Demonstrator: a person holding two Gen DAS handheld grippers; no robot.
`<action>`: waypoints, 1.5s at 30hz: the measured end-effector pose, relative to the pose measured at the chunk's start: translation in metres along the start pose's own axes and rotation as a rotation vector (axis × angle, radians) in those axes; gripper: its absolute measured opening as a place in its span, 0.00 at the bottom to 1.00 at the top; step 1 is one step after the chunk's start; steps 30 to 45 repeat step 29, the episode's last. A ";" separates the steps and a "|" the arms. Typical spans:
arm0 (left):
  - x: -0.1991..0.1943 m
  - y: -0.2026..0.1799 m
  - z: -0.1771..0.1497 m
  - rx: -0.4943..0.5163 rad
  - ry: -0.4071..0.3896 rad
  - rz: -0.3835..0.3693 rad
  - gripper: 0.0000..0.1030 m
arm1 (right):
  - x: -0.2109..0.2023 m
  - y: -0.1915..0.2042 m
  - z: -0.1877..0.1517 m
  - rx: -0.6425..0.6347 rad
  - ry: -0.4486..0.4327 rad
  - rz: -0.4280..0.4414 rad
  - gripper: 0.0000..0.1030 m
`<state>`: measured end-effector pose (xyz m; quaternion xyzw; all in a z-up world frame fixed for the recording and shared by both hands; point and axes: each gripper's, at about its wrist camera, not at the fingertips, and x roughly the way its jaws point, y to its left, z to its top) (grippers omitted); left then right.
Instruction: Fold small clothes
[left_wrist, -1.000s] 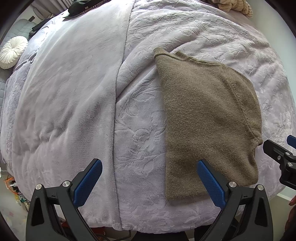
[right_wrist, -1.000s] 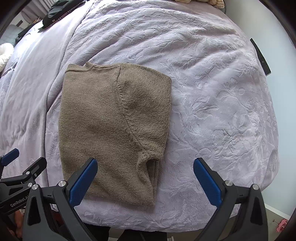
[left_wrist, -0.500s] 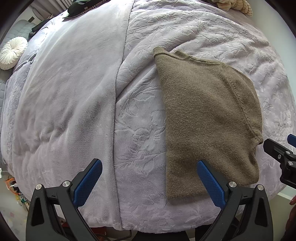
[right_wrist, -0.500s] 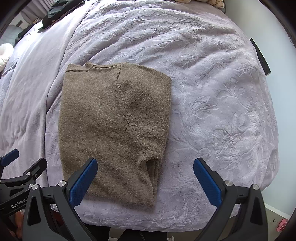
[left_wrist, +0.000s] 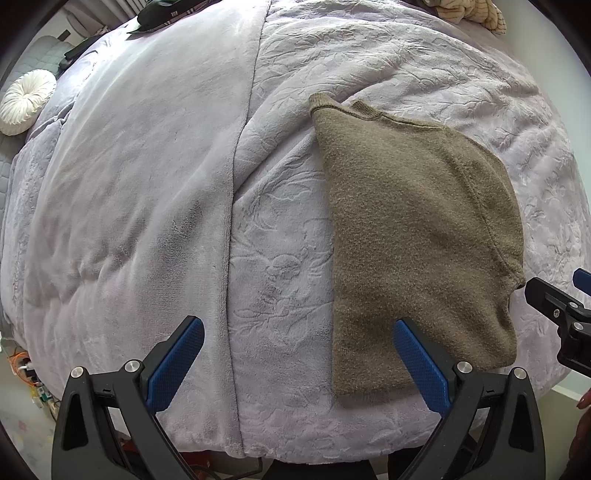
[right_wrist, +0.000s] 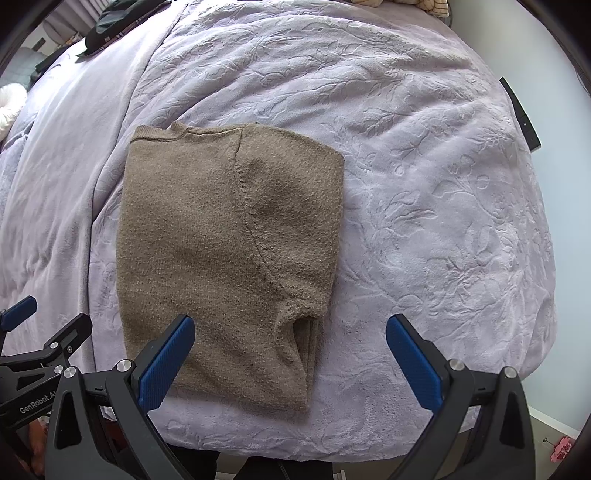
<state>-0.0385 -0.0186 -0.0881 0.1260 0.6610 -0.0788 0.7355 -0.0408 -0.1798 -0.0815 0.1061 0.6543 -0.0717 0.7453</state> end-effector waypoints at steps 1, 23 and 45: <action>0.000 0.000 0.000 0.000 0.000 0.000 1.00 | 0.000 0.000 0.000 0.002 0.001 0.001 1.00; 0.001 -0.001 -0.001 -0.006 0.004 -0.021 1.00 | 0.002 0.002 0.000 -0.004 0.009 -0.002 1.00; 0.002 -0.001 -0.001 -0.009 0.010 -0.028 1.00 | 0.003 0.001 0.000 -0.003 0.012 -0.004 1.00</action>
